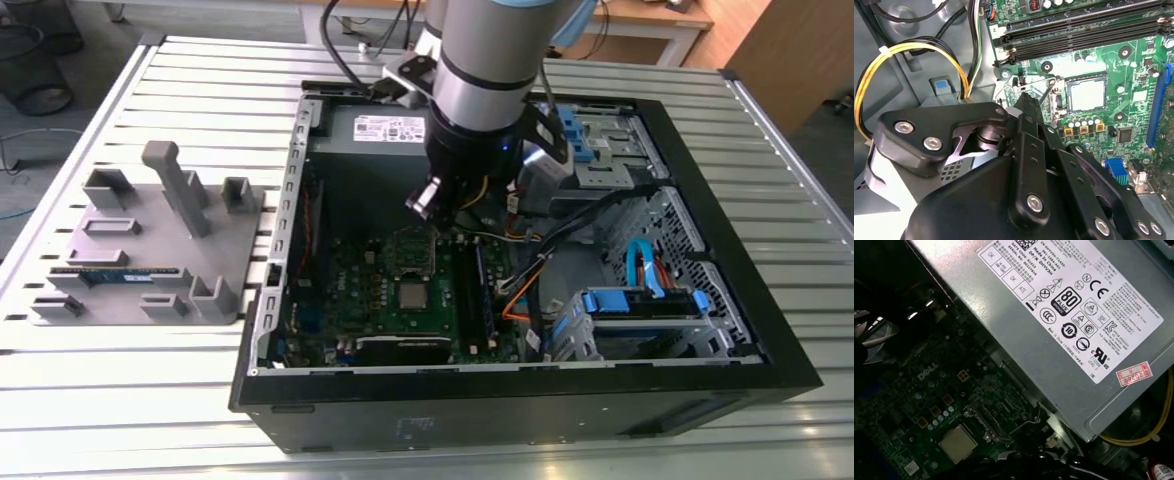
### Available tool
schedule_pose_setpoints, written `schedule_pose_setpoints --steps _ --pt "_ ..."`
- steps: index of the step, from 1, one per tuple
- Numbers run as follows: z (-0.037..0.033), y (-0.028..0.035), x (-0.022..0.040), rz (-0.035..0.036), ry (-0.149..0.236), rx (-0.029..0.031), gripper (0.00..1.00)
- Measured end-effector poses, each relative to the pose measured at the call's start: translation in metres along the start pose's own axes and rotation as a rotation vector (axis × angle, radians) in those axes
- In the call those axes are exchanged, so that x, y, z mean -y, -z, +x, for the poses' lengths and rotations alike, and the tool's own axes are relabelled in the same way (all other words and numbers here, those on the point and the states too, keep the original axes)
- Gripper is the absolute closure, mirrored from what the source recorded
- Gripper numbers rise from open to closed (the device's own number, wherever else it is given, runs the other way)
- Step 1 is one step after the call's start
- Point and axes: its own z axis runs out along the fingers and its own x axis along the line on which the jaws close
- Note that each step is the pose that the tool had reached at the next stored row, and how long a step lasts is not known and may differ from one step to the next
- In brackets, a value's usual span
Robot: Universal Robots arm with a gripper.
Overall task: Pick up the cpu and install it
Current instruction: 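Close the cpu cover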
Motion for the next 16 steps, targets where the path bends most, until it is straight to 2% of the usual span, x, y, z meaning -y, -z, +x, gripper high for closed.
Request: schedule_pose_setpoints --steps 16 --pt "0.0144 0.0014 0.0129 -0.0005 0.020 -0.0016 0.89"
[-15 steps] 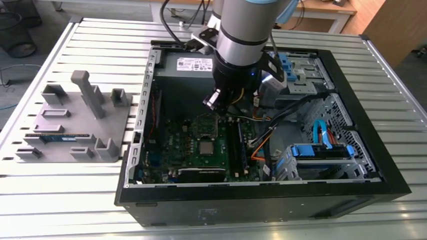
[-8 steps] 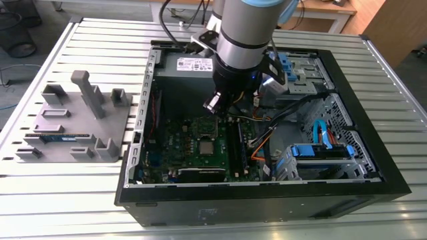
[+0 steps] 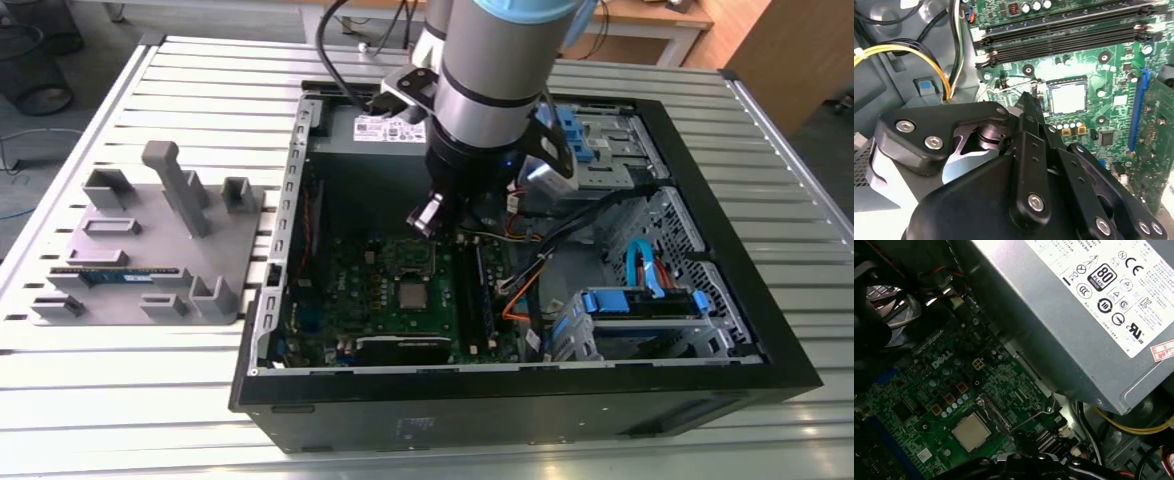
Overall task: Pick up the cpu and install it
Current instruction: 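Close the cpu cover, then install the first cpu locking lever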
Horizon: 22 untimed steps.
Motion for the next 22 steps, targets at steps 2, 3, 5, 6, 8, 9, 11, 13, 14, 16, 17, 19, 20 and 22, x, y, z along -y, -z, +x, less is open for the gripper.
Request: schedule_pose_setpoints --steps 2,3,5,6,8,9,11,13,14,16,17,19,20,22 --pt "0.0022 0.0002 0.0020 0.0000 0.002 -0.0002 0.89" --pt "0.0034 0.0003 0.0029 -0.0001 0.003 -0.0002 0.89" --pt "0.0056 0.0005 0.0049 -0.0001 0.004 -0.0003 0.89" --pt "0.0069 0.0006 0.0060 -0.0002 0.005 -0.0003 0.89" --pt "0.0090 0.0008 0.0078 -0.0002 0.007 -0.0006 0.89" --pt "0.0098 0.0009 0.0086 -0.0002 0.009 -0.0006 0.89" --pt "0.0117 0.0011 0.0102 -0.0003 0.012 -0.0010 0.89" --pt "0.0133 0.0012 0.0116 -0.0003 0.014 -0.0011 0.89" --pt "0.0137 0.0013 0.0119 -0.0003 0.015 -0.0012 0.89" --pt "0.0138 0.0013 0.0120 0.0017 0.016 -0.0038 0.89" --pt "0.0138 0.0013 0.0120 0.0034 0.017 -0.0058 0.89" --pt "0.0138 0.0013 0.0120 0.0034 0.017 -0.0058 0.89" --pt "0.0138 0.0013 0.0120 0.0034 0.017 -0.0058 0.89" --pt "0.0138 0.0013 0.0120 0.0035 0.017 -0.0060 0.89"
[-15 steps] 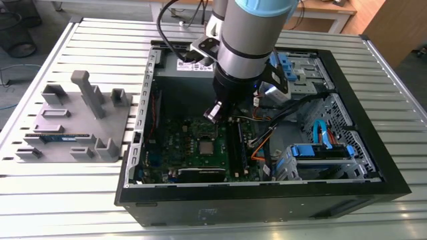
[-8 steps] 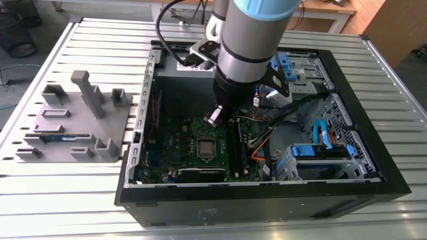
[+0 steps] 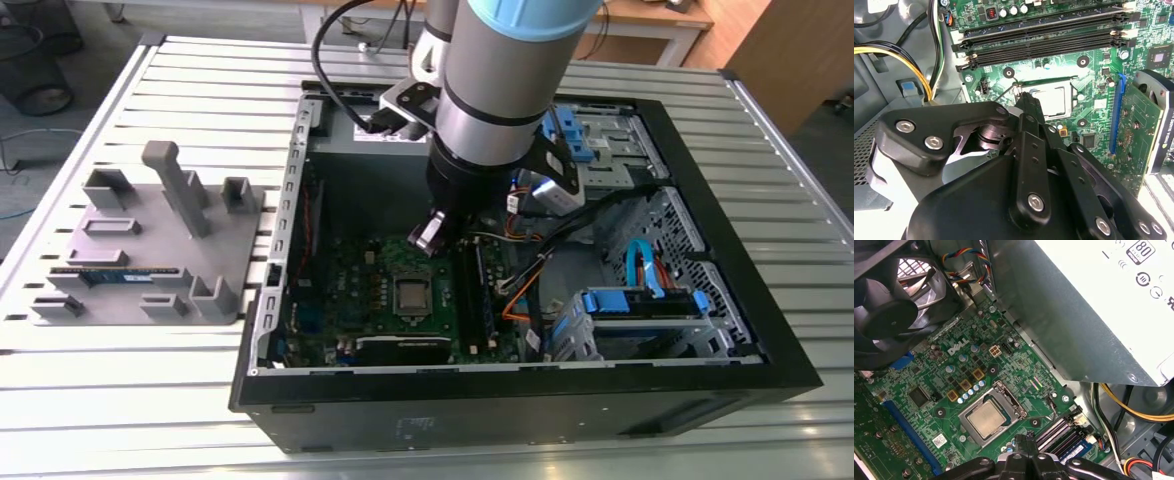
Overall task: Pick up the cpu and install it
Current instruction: 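Install the first cpu locking lever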
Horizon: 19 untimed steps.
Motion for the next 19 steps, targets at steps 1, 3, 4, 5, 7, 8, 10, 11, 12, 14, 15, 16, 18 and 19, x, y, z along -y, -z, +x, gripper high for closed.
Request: schedule_pose_setpoints --steps 1,3,4,5,7,8,10,11,12,14,15,16,18,19 --pt "0.0000 0.0000 0.0000 0.0002 0.000 -0.0002 0.89" --pt "0.0000 0.0000 0.0000 0.0002 0.000 -0.0002 0.89" --pt "0.0000 0.0000 0.0000 0.0002 0.000 -0.0002 0.89" --pt "0.0000 0.0000 0.0000 0.0002 0.000 -0.0003 0.89" --pt "0.0000 0.0000 0.0000 0.0002 0.000 -0.0003 0.89" --pt "0.0000 0.0000 0.0000 0.0002 0.000 -0.0003 0.89" --pt "0.0000 0.0000 0.0000 0.0003 0.000 -0.0004 0.89" --pt "0.0000 0.0005 -0.0001 0.0003 0.000 -0.0006 0.89" --pt "-0.0001 0.0014 -0.0001 0.0004 0.000 -0.0006 0.89" --pt "-0.0001 0.0041 -0.0004 0.0003 0.000 -0.0003 0.89" --pt "-0.0002 0.0054 -0.0005 0.0003 0.000 -0.0003 0.89" --pt "-0.0002 0.0067 -0.0006 0.0003 0.000 -0.0004 0.89" --pt "-0.0002 0.0085 -0.0007 0.0002 0.000 -0.0003 0.89" --pt "-0.0002 0.0095 -0.0008 0.0003 0.000 -0.0004 0.89"
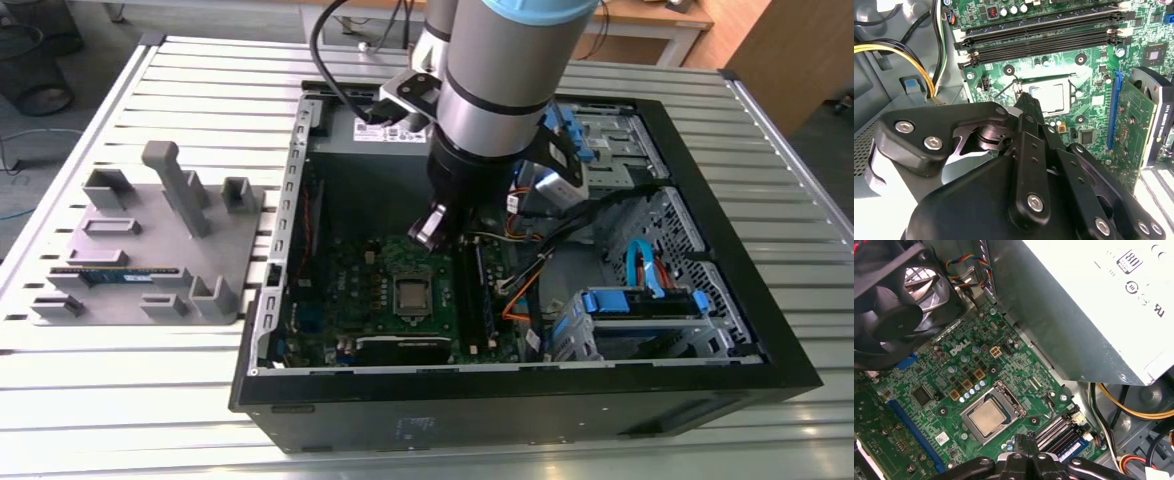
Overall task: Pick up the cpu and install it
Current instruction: 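Install the first cpu locking lever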
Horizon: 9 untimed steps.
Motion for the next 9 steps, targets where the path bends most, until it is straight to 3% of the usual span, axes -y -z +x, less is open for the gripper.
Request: schedule_pose_setpoints --steps 9 --pt "0.0000 0.0018 -0.0001 0.0000 0.000 0.0001 0.89"
